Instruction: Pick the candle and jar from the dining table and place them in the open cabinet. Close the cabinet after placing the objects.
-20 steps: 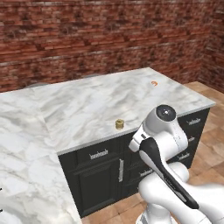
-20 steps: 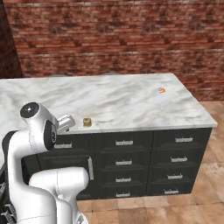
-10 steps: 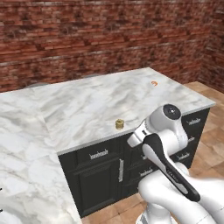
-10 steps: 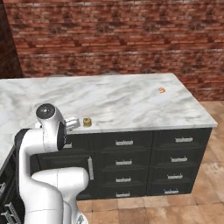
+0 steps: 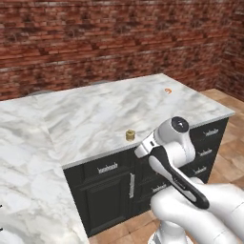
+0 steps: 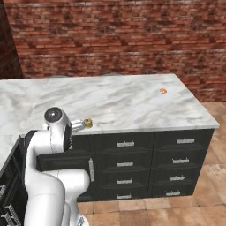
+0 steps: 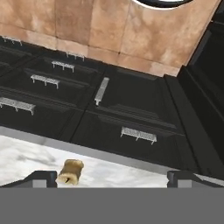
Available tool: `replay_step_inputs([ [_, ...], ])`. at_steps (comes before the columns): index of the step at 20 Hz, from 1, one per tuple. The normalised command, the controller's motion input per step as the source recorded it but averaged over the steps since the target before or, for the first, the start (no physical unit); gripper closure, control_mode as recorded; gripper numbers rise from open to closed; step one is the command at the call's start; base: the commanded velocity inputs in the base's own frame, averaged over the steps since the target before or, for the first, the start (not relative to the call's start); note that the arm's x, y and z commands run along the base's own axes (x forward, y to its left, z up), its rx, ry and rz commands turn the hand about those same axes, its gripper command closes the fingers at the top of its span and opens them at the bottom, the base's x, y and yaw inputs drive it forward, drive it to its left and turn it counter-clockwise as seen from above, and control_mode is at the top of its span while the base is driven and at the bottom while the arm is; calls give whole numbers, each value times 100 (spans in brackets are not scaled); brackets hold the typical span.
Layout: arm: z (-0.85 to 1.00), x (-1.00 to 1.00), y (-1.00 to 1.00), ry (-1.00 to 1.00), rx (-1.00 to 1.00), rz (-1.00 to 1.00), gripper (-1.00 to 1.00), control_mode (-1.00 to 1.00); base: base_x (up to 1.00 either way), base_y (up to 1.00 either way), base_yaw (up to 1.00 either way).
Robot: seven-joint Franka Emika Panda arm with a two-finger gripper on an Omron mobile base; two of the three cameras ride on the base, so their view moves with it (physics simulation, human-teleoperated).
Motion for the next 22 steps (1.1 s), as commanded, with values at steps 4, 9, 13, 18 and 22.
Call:
replay_step_inputs([
  [4, -2, 30, 9, 0, 3, -19, -100, -100, 0, 0, 0],
  [9, -11, 33, 14, 2, 8, -21, -100, -100, 0, 0, 0],
  [13, -19, 37, 1, 2, 15, -9, -100, -100, 0, 0, 0],
  [18, -8, 49, 0, 3, 11, 0, -100, -100, 0, 0, 0],
  [22, -16, 44, 3, 4, 1, 0, -100, -100, 0, 0, 0],
])
